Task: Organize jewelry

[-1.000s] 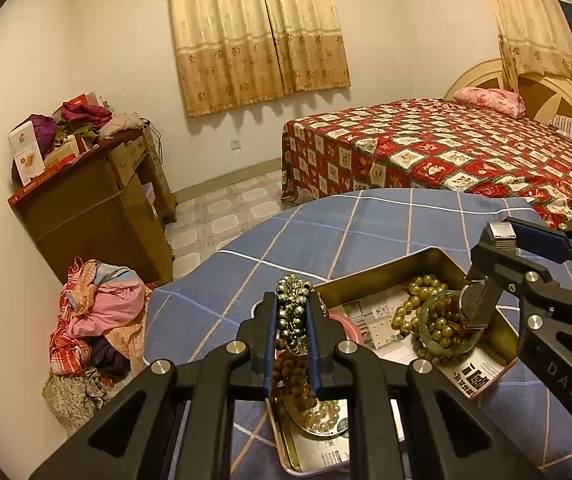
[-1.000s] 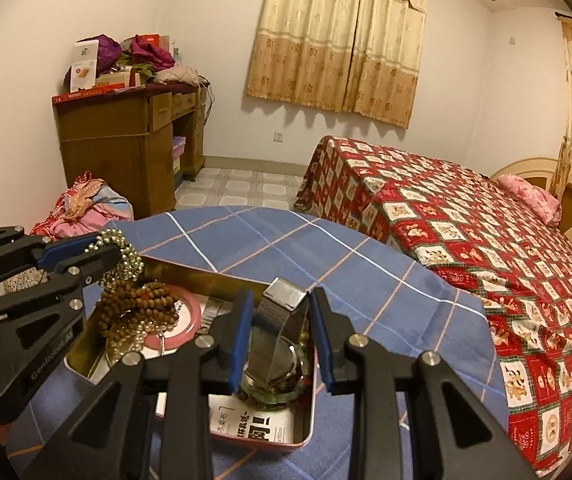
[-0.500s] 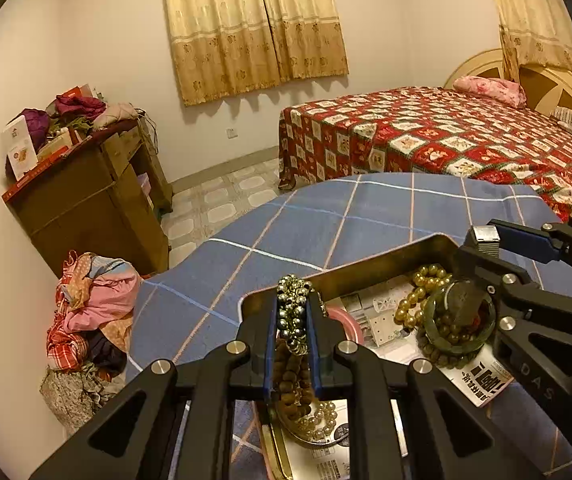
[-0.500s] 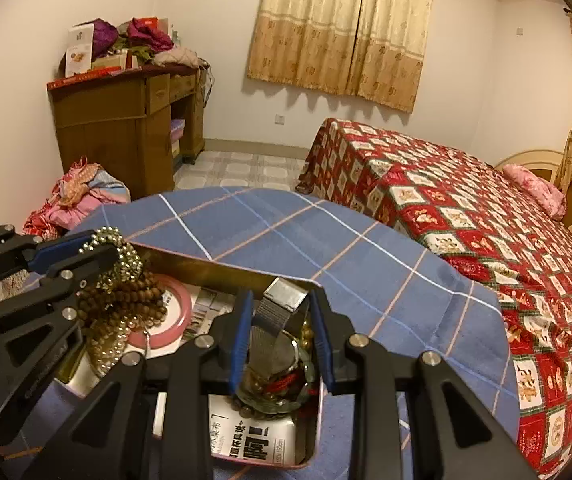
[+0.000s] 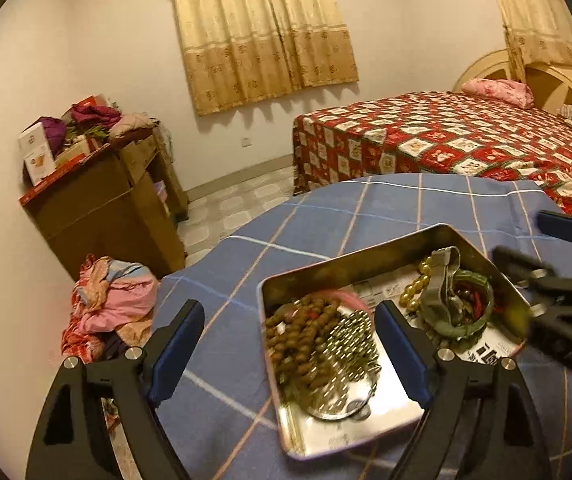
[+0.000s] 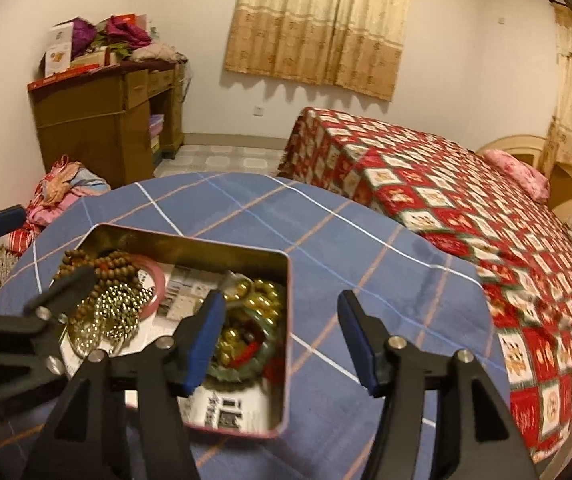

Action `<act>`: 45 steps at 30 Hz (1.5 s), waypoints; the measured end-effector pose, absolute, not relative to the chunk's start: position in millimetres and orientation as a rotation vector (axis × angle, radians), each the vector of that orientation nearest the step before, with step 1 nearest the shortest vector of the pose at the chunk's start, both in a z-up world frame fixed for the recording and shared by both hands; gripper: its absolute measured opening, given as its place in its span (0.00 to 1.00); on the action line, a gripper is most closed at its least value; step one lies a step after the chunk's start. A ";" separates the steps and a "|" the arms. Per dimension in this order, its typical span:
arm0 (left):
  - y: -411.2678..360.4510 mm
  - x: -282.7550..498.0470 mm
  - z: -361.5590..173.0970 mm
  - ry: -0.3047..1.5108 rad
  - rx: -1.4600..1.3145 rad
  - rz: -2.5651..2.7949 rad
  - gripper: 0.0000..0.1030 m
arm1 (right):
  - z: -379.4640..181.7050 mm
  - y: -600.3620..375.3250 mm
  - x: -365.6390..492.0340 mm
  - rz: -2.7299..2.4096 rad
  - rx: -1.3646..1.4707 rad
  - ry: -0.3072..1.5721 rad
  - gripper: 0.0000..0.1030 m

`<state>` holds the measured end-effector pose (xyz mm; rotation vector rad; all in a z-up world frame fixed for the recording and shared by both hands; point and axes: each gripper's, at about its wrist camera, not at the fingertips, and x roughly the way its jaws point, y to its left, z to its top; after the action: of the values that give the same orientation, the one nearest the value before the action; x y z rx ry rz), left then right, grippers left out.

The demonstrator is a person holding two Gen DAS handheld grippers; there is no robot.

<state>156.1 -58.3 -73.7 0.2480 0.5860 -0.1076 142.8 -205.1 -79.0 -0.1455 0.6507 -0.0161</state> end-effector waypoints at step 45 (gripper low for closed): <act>-16.6 81.3 -31.3 0.514 0.156 -0.046 0.85 | -39.2 -197.7 71.1 0.017 -0.089 0.502 0.69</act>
<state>81.3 -16.6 -31.3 0.1559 0.5142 -0.0464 71.1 -197.7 -39.2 -0.0888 0.5021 0.0170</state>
